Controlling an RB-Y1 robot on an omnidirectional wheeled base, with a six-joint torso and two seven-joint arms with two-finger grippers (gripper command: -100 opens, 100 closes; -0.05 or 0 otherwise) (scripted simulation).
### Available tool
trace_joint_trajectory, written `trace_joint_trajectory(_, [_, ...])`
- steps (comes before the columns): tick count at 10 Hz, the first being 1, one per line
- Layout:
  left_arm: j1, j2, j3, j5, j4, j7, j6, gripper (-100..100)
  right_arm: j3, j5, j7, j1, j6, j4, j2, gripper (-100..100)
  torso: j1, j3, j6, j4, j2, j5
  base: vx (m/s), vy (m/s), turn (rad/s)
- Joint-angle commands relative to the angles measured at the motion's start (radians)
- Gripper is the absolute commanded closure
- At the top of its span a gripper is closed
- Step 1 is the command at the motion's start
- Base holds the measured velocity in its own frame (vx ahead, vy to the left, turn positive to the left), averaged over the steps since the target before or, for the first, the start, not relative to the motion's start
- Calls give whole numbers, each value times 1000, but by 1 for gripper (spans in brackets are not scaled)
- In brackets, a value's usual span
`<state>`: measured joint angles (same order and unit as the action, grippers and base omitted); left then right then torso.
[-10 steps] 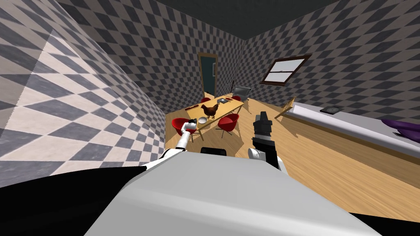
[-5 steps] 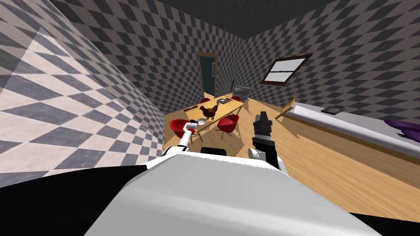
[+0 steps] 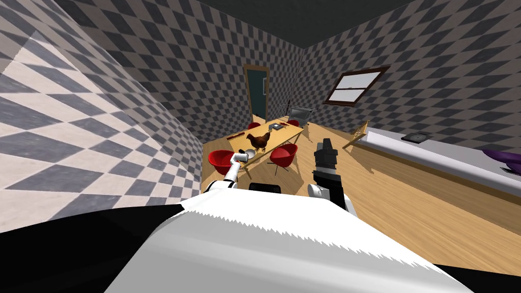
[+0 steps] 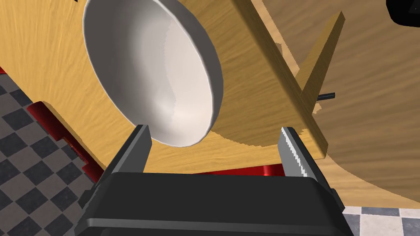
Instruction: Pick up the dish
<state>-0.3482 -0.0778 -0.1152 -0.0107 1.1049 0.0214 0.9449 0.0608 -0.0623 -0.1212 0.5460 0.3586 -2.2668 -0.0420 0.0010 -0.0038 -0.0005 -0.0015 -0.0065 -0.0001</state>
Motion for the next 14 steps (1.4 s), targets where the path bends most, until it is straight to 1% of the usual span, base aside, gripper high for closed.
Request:
trace_joint_trajectory(1, [-11, 17, -4, 6, -41, 0, 14, -100, 0, 0, 0, 0, 0, 0, 0, 0, 0, 0, 0, 0, 0, 0, 88, 38, 2])
trace_joint_trajectory(3, [-10, 48, -9, 8, -78, 1, 37, -100, 0, 0, 0, 0, 0, 0, 0, 0, 2, -1, 0, 0, -2, 0, 144, 72, 7])
trace_joint_trajectory(4, [-4, 54, -11, 6, -90, 1, 42, -100, 0, 0, 0, 0, 0, 0, 0, 0, 4, -2, 0, -1, -3, 1, 172, 102, 8])
trace_joint_trajectory(5, [-19, 48, -11, 5, -105, 5, 24, -100, 0, 0, 0, 0, 0, 0, 0, 0, 5, -3, 0, -1, -5, 1, 80, 44, -3])
trace_joint_trajectory(6, [-20, 49, -11, 5, -108, 5, 26, 0, 0, 0, 0, 0, 0, 0, 0, 0, 2, 0, 0, 0, 0, 1, 14, 8, 0])
trace_joint_trajectory(7, [-21, 20, -25, 36, -134, -17, 9, -100, 0, 0, 0, 0, 0, 0, 0, 0, 0, 2, 0, 1, 4, 0, -2, -35, -118])
trace_joint_trajectory(11, [-25, -93, -80, 157, -239, -103, -57, -100, 0, 0, 0, 0, 0, 0, 0, 0, -8, 4, 0, 2, 8, -2, -13, -106, -150])
trace_joint_trajectory(12, [-25, -93, -80, 158, -239, -103, -57, -100, 0, 0, 0, 0, 0, 0, 0, 0, -8, 5, 0, 2, 8, -2, -17, -71, -26])
trace_joint_trajectory(13, [-26, -121, -94, 188, -266, -125, -74, -100, 0, 0, 0, 0, 0, 0, 0, 0, -6, 5, 0, 2, 8, -1, -13, -58, -92])
trace_joint_trajectory(14, [-26, -121, -94, 188, -266, -125, -74, -100, 0, 0, 0, 0, 0, 0, 0, 0, -5, 5, 0, 2, 8, -1, -6, -39, -50])
